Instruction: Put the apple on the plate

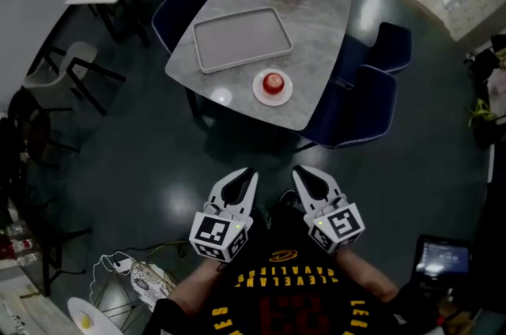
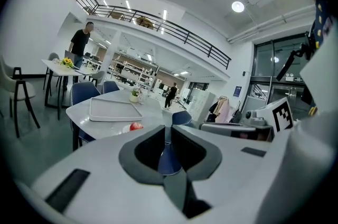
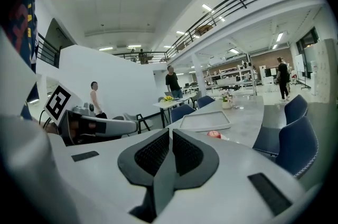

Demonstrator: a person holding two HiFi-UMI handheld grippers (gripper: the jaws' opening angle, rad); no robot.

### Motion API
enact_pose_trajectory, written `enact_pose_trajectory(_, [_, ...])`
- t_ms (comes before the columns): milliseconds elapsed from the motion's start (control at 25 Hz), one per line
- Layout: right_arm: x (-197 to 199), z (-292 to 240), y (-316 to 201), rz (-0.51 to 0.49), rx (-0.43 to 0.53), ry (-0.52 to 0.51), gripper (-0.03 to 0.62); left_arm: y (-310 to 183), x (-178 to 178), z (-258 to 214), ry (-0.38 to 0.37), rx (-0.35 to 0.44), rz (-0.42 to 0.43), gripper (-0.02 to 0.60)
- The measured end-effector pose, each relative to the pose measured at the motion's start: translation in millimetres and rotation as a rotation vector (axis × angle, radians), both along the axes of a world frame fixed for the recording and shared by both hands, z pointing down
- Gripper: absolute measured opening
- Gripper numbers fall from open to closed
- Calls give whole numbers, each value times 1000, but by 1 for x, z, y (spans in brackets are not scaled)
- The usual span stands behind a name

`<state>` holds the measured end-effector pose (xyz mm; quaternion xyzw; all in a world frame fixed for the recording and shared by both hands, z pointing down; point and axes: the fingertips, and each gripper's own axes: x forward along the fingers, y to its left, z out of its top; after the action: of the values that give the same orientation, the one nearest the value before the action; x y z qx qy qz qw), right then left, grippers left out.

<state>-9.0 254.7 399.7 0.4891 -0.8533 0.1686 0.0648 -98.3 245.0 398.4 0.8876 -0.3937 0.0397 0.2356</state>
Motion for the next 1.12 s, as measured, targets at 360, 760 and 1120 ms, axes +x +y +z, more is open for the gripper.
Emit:
enact_pose_trajectory(360, [18,11,-62,-46,-10,-60,12,-57,17,6,-61,-8,-46,43])
enact_pose_trajectory(760, [57,1,-157,-135,6,-87,51,-138,63,-1,-116,2,-114,52])
enact_pose_trajectory(1120, [85,14,-195,-174,0,-99,52,-172,84,15,-142,-20,-164,64])
